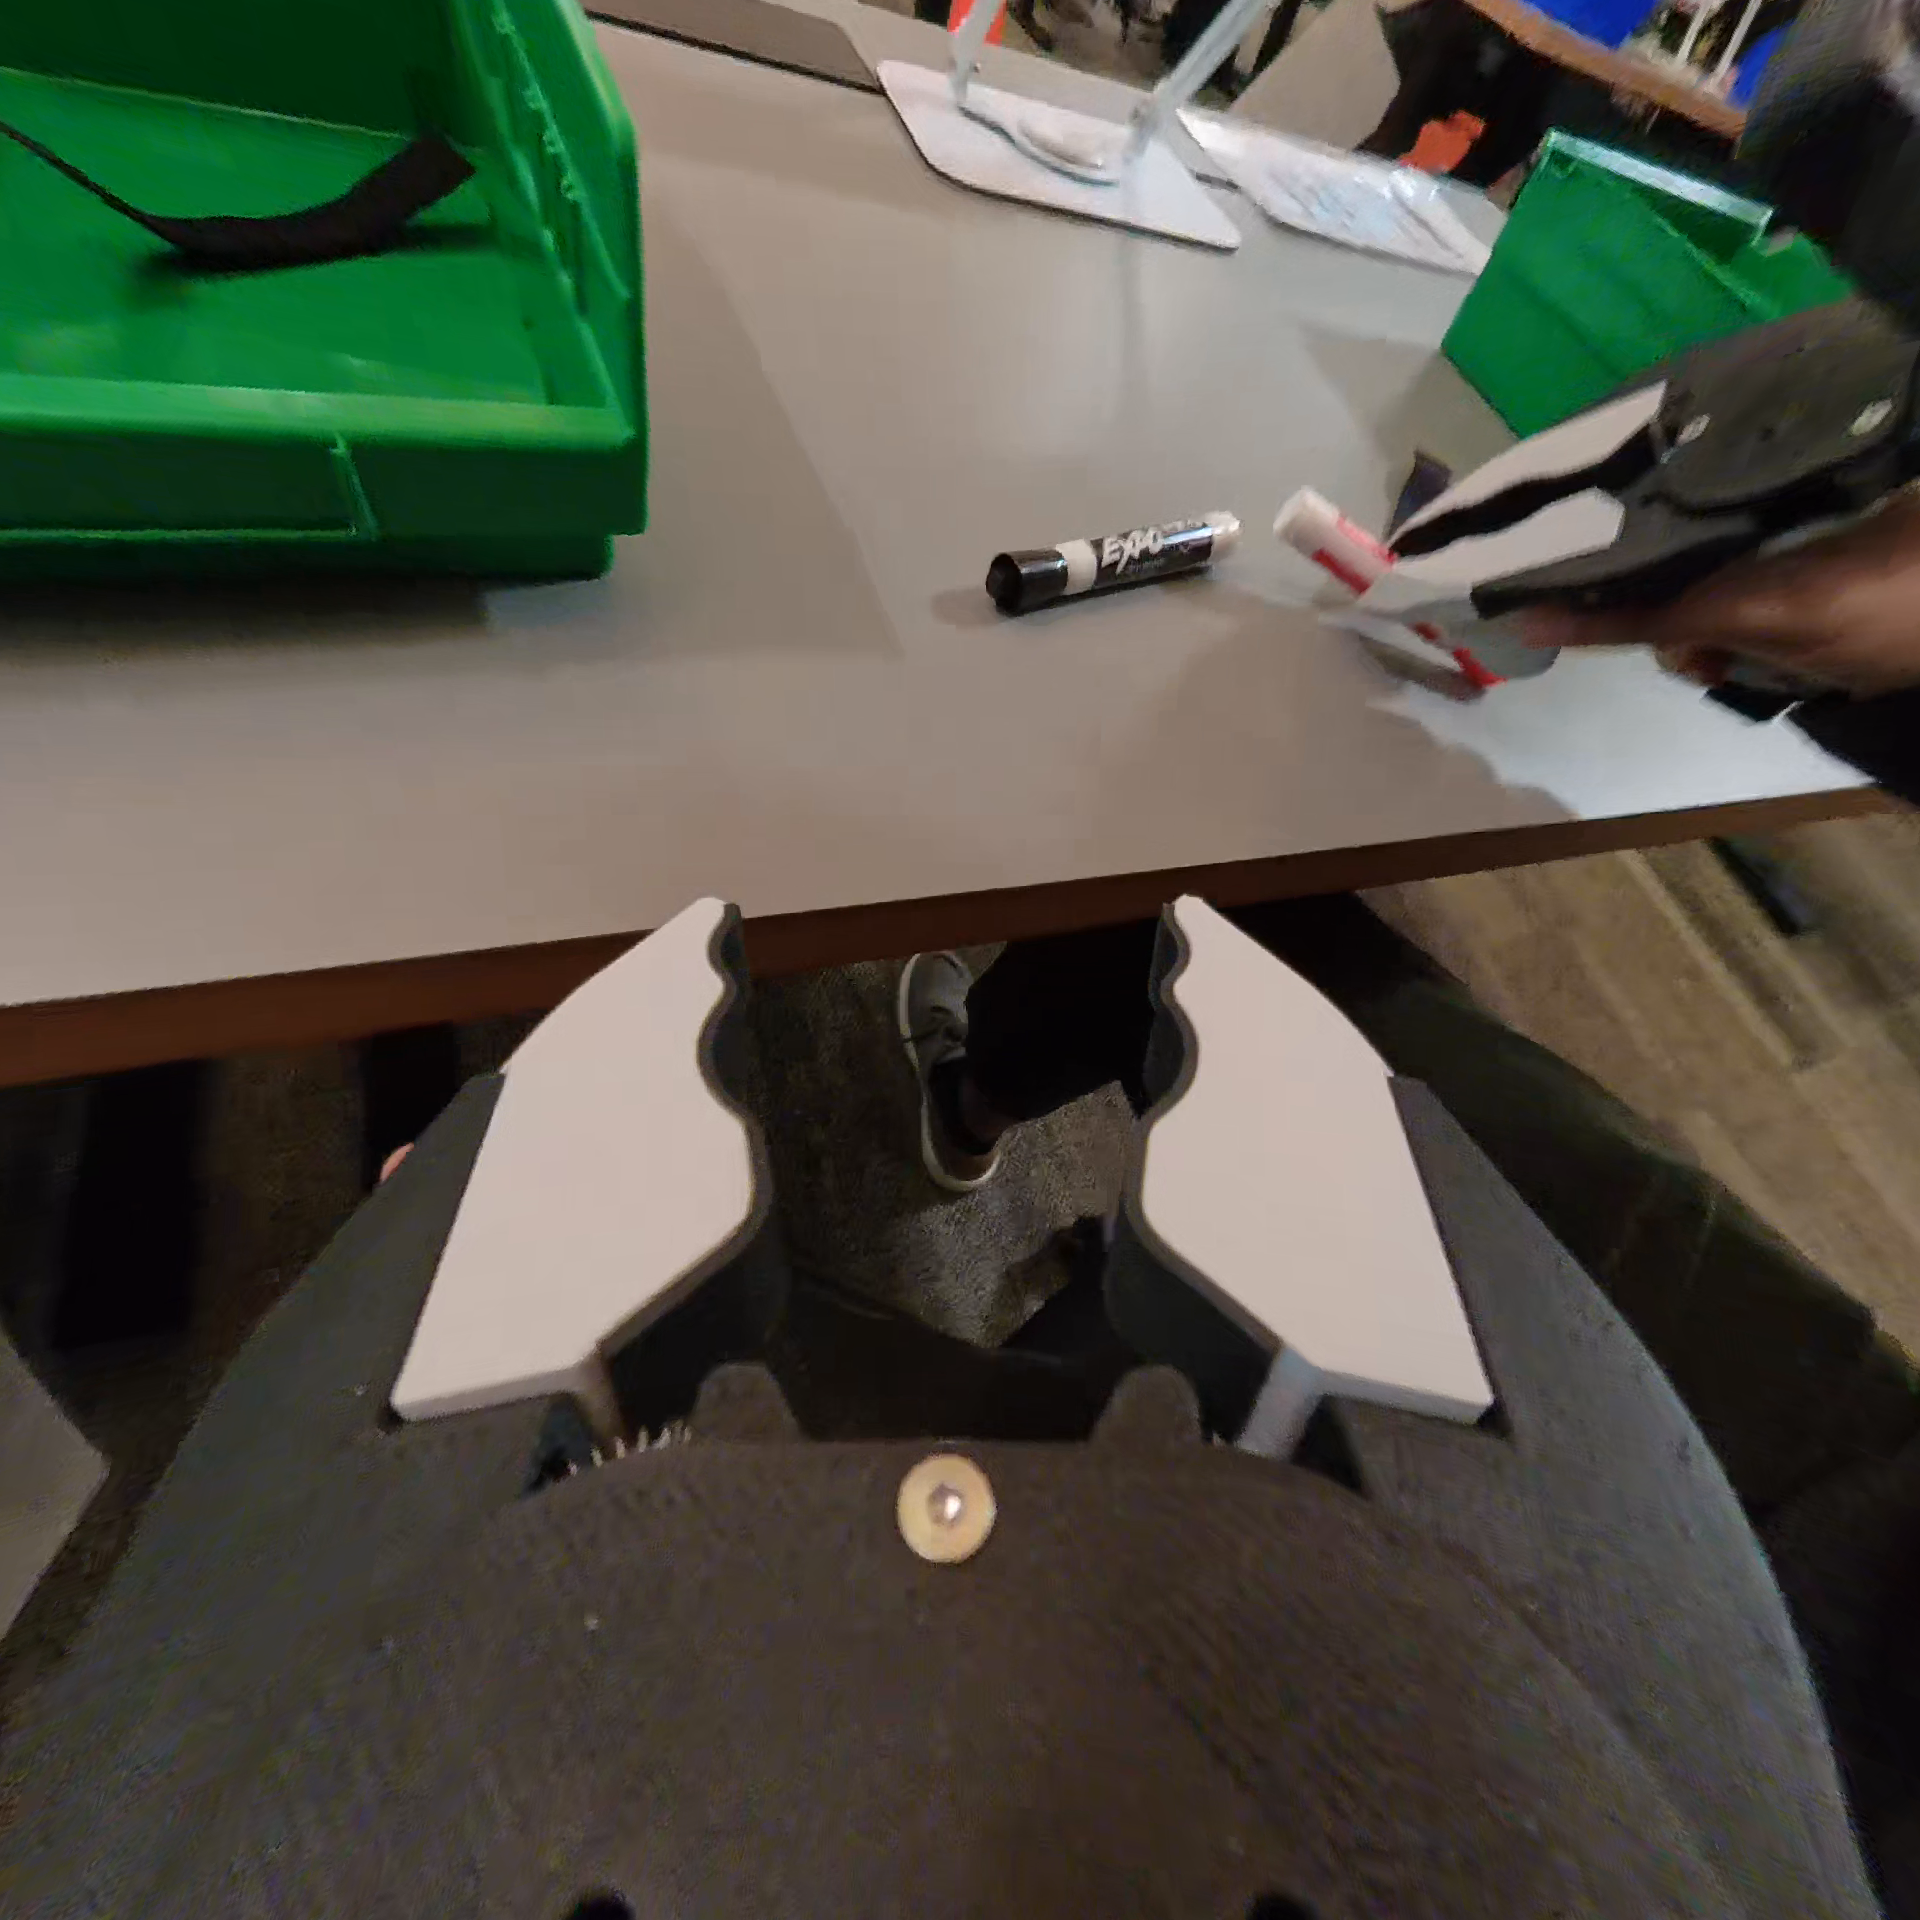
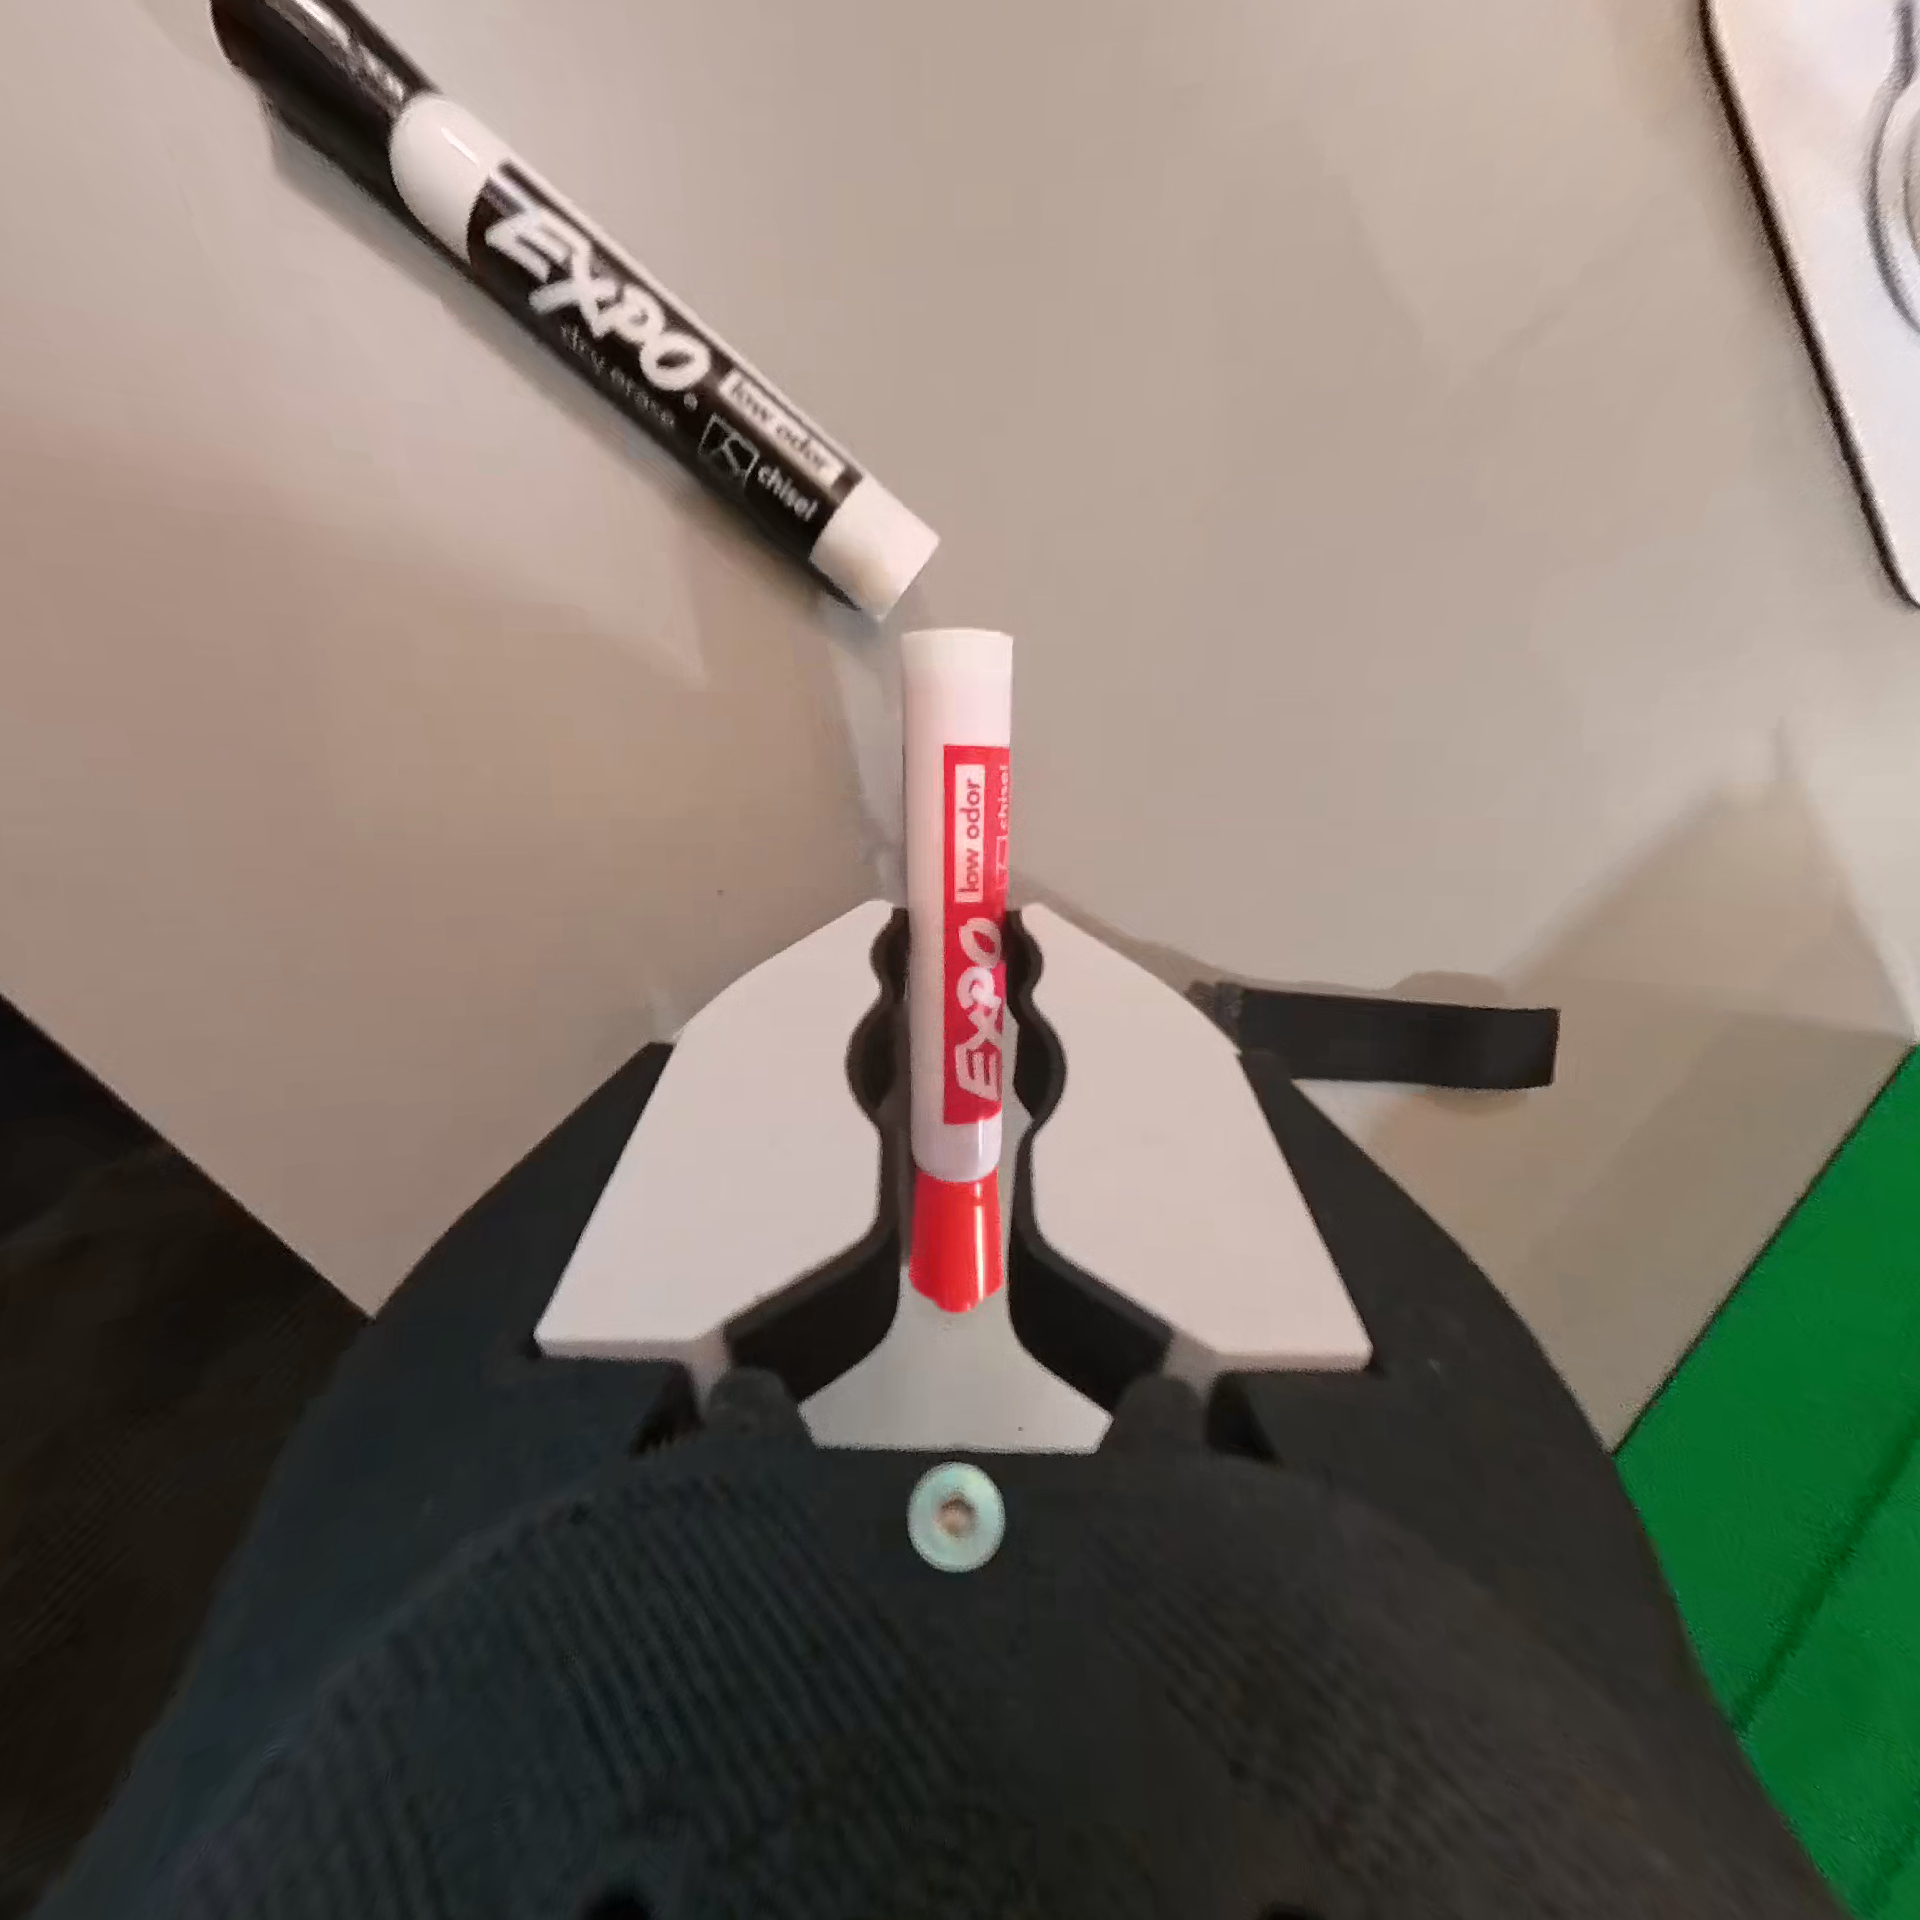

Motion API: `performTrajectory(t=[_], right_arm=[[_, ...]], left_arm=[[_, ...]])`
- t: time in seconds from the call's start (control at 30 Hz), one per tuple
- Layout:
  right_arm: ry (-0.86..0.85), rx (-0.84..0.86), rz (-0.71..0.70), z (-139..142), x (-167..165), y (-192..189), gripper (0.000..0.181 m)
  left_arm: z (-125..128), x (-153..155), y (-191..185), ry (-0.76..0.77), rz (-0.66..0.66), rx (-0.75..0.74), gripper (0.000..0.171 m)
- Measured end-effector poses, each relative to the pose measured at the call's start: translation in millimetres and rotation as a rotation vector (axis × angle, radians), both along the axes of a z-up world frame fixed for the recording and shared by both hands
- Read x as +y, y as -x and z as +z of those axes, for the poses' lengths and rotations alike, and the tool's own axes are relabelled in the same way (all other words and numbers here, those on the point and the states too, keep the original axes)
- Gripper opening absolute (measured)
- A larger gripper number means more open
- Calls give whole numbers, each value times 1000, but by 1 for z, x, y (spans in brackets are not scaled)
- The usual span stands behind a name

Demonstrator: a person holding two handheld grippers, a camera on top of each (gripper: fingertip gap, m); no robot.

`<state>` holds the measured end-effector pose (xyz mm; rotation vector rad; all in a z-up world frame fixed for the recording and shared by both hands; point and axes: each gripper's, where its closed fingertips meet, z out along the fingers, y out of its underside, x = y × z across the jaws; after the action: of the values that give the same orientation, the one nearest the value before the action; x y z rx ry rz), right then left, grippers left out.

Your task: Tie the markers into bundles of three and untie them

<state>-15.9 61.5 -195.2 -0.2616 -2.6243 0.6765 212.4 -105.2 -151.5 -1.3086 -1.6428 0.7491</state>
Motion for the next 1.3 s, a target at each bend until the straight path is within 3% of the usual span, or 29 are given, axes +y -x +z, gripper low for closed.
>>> performTrajectory(t=[0.1, 0.3, 0.53, 0.7, 0.77, 0.87, 1.3], right_arm=[[23, -6, 11, -3, 1, -4, 18], [66, 33, 26, -2, 0, 2, 19], [172, 25, 30, 7, 1, -1, 37], [168, 21, -51, 3, 25, 10, 39], [173, 11, -75, -2, 36, 13, 38], [202, 21, -118, 0, 50, 18, 17], [273, -20, -152, 1, 70, 20, 27]], left_arm=[[7, 0, 2, -43, 0, 45, 74], [-10, 5, 14, 54, -45, -37, 75], [-9, 17, 21, 84, -87, -38, 75], [-8, 26, 37, 83, -132, -27, 74], [-9, 32, 45, 86, -158, -28, 74], [-10, 43, 55, 91, -200, -31, 74], [-14, 61, 70, 90, -269, -45, 75]])
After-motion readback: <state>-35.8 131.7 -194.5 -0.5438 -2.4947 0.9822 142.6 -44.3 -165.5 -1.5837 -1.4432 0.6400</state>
